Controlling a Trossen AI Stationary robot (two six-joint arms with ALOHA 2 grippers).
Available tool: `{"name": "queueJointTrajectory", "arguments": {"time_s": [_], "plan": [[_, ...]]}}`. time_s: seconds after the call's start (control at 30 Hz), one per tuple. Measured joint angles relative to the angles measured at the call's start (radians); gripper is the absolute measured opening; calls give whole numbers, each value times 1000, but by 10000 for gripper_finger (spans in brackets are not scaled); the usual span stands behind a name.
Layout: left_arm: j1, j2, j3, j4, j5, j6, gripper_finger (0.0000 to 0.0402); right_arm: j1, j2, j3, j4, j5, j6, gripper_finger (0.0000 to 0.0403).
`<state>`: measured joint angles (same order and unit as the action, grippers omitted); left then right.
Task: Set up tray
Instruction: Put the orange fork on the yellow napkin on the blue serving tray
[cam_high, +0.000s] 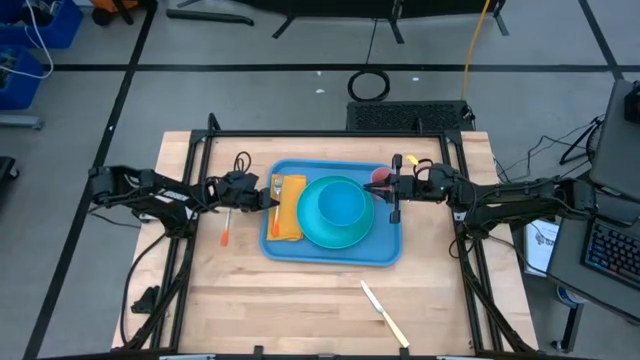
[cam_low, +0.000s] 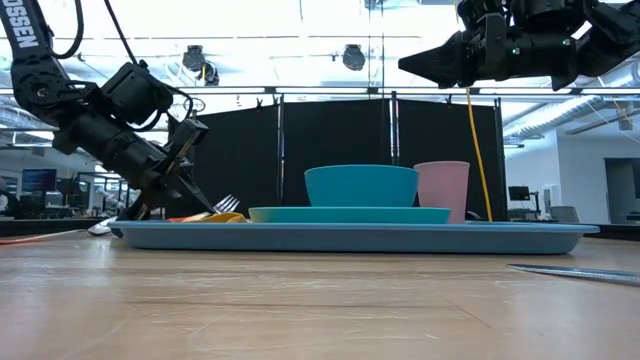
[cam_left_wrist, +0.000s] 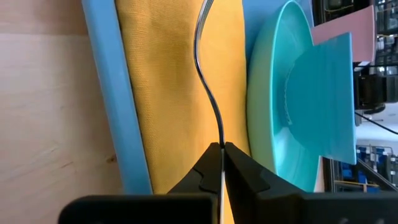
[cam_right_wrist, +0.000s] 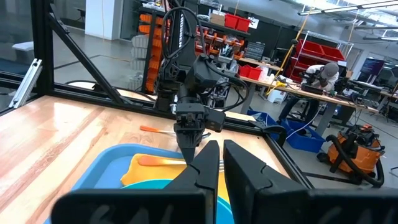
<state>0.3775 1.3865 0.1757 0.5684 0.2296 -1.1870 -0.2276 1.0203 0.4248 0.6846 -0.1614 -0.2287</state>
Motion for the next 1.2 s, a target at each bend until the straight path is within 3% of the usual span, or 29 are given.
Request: {"name": "queueJointTrajectory", "arguments": {"time_s": [0.47, 0.93, 1.2], "plan": [[0, 0, -1, 2, 11, -4, 25, 0, 0, 0, -1, 0, 0, 13], [1, 0, 0, -24, 21, -88, 125, 0, 0, 0, -2, 0, 0, 13], [16, 1, -2, -30, 91, -151, 168, 0, 0, 0, -2, 0, 0, 13]]}}
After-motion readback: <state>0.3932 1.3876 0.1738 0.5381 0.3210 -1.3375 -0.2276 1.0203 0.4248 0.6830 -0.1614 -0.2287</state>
